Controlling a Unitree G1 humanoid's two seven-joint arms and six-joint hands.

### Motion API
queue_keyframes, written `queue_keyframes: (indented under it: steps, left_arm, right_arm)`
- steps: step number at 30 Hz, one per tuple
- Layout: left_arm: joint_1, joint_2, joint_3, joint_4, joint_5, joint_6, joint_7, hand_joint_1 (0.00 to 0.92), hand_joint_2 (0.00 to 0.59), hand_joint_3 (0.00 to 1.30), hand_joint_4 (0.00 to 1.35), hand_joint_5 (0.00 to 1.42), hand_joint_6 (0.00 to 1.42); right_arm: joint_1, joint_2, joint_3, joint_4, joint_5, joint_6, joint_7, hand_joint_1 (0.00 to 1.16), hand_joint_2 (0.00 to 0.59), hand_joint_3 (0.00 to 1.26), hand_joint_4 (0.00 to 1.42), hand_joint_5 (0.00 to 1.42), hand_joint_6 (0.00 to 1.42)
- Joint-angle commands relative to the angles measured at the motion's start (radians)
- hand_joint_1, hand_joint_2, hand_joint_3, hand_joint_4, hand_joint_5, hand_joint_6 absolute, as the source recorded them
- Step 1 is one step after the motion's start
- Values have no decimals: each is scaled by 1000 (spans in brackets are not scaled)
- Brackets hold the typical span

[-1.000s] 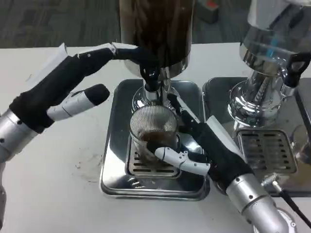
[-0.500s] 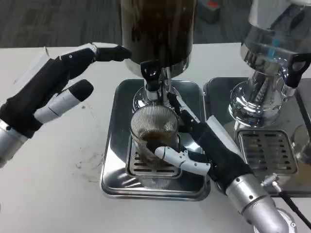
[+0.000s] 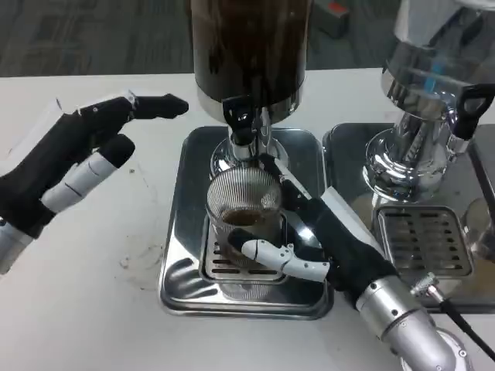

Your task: Grasp the cup under the faucet to collect the drink, then remove the cup.

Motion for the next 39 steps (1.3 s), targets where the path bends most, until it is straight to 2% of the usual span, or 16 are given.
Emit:
queue_keyframes:
  steps: [1, 18, 26, 39]
  left_arm:
    - [25, 13, 8, 8, 14, 15, 15, 0, 130, 399, 309, 265, 211]
    - [69, 16, 7, -3, 19, 36, 28, 0, 143, 427, 337, 291, 223]
    - [90, 17, 6, -10, 23, 47, 37, 0, 154, 436, 350, 301, 236]
    - [115, 26, 12, -24, 28, 61, 47, 0, 141, 449, 366, 309, 238]
  right_arm:
    - [-13, -5, 12, -7, -21, 36, 8, 506, 178, 0, 0, 0, 54]
    - [-36, -2, 54, -9, -68, 119, 8, 493, 181, 0, 0, 0, 47]
    - [-56, 22, 72, 15, -93, 141, -16, 489, 182, 0, 0, 0, 49]
    - [-94, 47, 92, 124, -94, 78, -81, 490, 189, 0, 0, 0, 22]
